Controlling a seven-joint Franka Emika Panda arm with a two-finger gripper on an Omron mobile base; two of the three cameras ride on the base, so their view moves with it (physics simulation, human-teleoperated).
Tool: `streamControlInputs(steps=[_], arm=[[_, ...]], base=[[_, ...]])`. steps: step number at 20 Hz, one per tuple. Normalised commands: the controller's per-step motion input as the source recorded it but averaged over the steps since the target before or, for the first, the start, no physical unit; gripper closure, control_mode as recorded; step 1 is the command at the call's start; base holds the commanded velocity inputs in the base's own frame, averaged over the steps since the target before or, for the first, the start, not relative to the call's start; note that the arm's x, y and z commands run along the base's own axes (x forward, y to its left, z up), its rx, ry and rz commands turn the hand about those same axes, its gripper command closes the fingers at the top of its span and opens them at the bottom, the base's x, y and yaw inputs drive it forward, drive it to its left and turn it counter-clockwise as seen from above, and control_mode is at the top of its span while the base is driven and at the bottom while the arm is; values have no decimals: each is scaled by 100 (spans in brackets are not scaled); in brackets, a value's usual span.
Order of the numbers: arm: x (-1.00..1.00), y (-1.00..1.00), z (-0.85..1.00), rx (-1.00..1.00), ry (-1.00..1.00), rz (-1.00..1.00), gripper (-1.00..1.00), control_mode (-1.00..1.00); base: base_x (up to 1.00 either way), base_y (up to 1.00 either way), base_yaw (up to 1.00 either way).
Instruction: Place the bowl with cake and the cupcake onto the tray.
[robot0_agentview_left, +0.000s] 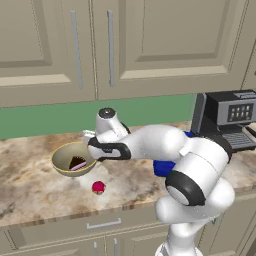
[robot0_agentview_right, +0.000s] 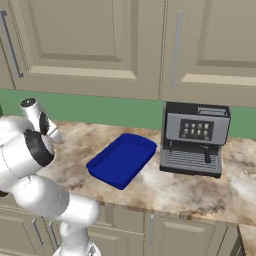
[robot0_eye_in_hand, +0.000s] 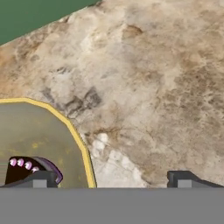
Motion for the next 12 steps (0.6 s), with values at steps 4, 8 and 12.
streamControlInputs(steps=[4, 8, 12], arm=[[26, 31, -35, 1, 9, 0, -100, -100], [27, 33, -39, 0, 8, 0, -100, -100], [30, 9, -28, 2, 2, 0, -100, -100]], base=[[0, 0, 0], [0, 0, 0], [0, 0, 0]])
